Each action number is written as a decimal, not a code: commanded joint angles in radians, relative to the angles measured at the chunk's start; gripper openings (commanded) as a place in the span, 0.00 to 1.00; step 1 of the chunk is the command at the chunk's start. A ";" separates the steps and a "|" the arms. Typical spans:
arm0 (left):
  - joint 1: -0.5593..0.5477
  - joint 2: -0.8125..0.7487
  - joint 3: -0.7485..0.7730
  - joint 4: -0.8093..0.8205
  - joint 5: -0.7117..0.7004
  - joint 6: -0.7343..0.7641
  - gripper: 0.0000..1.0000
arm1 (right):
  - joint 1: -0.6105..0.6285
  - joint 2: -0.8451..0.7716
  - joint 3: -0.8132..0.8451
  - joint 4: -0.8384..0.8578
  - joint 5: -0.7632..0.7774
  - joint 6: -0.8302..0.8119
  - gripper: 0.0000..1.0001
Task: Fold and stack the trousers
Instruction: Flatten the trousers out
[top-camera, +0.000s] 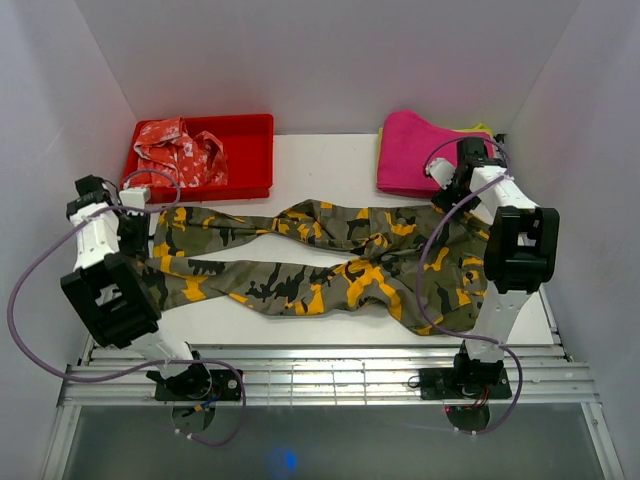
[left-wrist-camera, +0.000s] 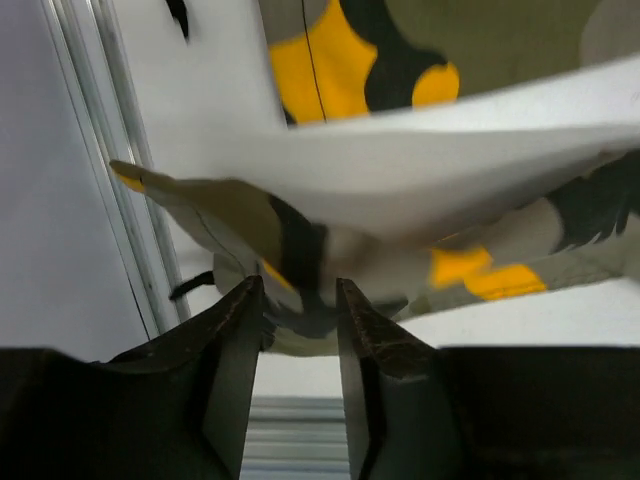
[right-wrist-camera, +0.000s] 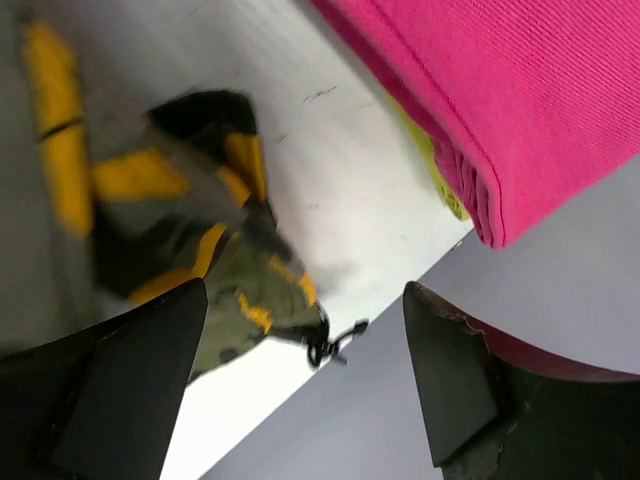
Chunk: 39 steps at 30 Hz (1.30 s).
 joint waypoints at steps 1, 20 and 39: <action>0.003 0.072 0.166 -0.051 0.122 -0.033 0.51 | 0.000 -0.137 0.058 -0.208 -0.121 -0.010 0.85; 0.117 -0.219 -0.223 -0.154 0.171 0.344 0.69 | 0.820 -0.522 -0.224 -0.350 -0.345 0.118 0.74; 0.141 -0.146 -0.292 -0.047 0.215 0.172 0.68 | 1.158 -0.143 -0.080 -0.037 -0.241 0.236 0.80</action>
